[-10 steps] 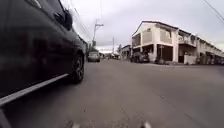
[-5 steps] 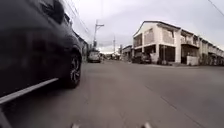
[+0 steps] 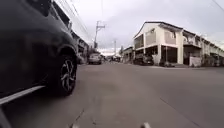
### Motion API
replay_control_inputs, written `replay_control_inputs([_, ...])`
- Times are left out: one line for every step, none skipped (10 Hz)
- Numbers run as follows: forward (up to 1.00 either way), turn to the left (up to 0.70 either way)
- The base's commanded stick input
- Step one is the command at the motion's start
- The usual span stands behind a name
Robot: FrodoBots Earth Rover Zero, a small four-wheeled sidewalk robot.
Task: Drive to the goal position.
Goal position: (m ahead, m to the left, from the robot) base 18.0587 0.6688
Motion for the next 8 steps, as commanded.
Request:
replay_control_inputs([0.7, 0.0])
replay_control_inputs([0.7, 0.0])
replay_control_inputs([0.7, 0.0])
replay_control_inputs([0.7, 0.0])
replay_control_inputs([0.7, 0.0])
replay_control_inputs([0.7, 0.0])
replay_control_inputs([0.7, 0.0])
replay_control_inputs([0.7, 0.0])
